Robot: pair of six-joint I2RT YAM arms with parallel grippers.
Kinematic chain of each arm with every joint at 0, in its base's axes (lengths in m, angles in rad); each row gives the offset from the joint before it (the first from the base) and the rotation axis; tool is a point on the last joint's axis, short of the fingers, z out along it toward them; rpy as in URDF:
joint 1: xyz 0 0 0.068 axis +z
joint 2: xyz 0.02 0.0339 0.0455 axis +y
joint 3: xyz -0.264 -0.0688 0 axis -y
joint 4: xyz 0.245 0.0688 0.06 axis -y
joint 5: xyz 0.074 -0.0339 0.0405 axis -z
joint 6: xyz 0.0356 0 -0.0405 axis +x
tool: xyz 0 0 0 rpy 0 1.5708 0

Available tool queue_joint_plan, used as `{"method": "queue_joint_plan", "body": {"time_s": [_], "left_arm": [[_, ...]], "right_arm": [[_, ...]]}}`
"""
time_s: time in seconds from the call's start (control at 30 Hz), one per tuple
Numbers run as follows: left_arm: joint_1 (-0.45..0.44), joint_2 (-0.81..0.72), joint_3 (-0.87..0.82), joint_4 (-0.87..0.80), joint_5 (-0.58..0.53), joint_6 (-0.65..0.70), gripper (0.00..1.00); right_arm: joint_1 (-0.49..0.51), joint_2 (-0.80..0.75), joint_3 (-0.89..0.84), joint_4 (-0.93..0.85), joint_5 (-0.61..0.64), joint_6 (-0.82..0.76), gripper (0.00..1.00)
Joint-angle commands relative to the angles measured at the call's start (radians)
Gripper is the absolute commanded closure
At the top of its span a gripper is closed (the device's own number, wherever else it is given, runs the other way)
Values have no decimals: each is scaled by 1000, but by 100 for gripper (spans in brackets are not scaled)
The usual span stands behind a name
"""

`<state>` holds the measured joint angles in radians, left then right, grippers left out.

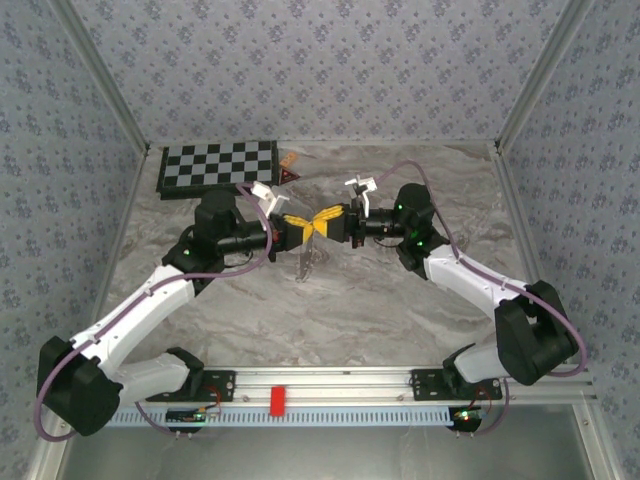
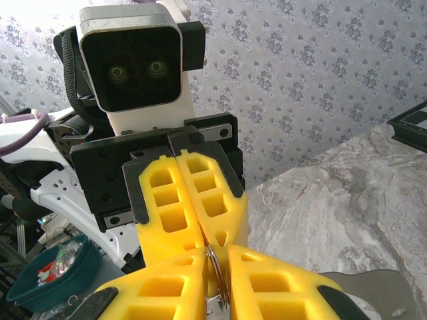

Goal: Put the keys on the keyring

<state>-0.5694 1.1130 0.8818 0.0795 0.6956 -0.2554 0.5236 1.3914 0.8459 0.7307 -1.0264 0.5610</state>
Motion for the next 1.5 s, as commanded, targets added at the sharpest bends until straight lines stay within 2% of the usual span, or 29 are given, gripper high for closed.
{"method": "queue_joint_plan", "body": {"time_s": [0.0, 0.13, 0.17, 0.2, 0.3, 0.33, 0.4, 0.43, 0.67, 0.73, 0.87, 1.0, 1.33, 1.47], "left_arm": [[5, -1, 48, 52, 13, -10, 100], [5, -1, 48, 57, 19, -13, 100], [6, -1, 48, 58, 23, -14, 100], [6, 0, 49, 61, 27, -17, 100], [6, -1, 49, 68, 29, -25, 98], [6, 0, 49, 71, 31, -29, 93], [6, -3, 47, 79, 26, -42, 68], [5, -6, 43, 84, 19, -53, 60], [6, -80, -29, 179, -63, -152, 57], [6, -102, -49, 200, -91, -174, 52], [6, -117, -83, 244, -132, -210, 54], [6, -101, -97, 274, -153, -236, 59], [6, -43, -87, 372, -106, -292, 64], [4, -33, -89, 389, -102, -295, 66]], "right_arm": [[4, -22, -10, 7, -41, -9, 85], [10, -22, -7, -19, -50, -30, 89], [11, -22, -4, -27, -53, -36, 97], [13, -22, -2, -34, -55, -41, 100], [18, -27, -2, -36, -48, -44, 100], [18, -30, -3, -34, -39, -44, 100], [12, -42, -10, -29, -2, -40, 100], [9, -49, -16, -18, 14, -33, 100], [-29, -63, -81, 193, 110, 120, 100], [-35, -57, -91, 239, 125, 155, 100], [-39, -38, -103, 307, 157, 200, 100], [-39, -12, -105, 392, 175, 245, 100], [-41, 100, -89, 658, 186, 442, 100], [-35, 121, -74, 660, 181, 458, 100]]}}
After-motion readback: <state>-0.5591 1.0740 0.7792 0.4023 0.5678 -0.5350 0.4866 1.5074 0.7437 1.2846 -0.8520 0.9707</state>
